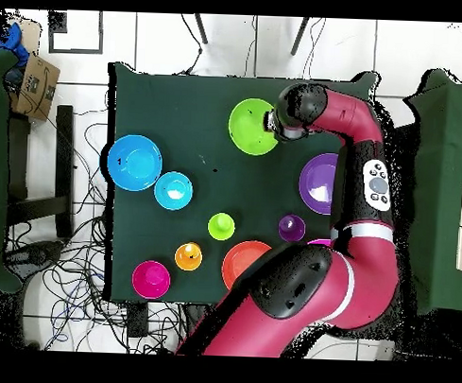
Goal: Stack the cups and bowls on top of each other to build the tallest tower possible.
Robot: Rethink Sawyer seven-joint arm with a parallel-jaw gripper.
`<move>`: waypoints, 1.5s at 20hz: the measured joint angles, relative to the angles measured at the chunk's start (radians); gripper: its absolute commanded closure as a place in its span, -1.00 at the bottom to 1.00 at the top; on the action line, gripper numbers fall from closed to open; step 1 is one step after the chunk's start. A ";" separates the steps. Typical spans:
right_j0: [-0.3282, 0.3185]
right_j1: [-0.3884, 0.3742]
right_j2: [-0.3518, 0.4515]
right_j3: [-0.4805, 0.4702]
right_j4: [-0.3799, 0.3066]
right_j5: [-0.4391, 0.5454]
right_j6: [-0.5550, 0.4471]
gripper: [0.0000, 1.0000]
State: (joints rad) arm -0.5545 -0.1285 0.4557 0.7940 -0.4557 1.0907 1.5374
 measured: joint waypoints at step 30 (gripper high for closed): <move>0.028 -0.133 -0.008 0.169 0.030 -0.096 0.000 1.00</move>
State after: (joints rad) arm -0.5267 -0.2616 0.4475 0.9635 -0.4259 0.9942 1.5372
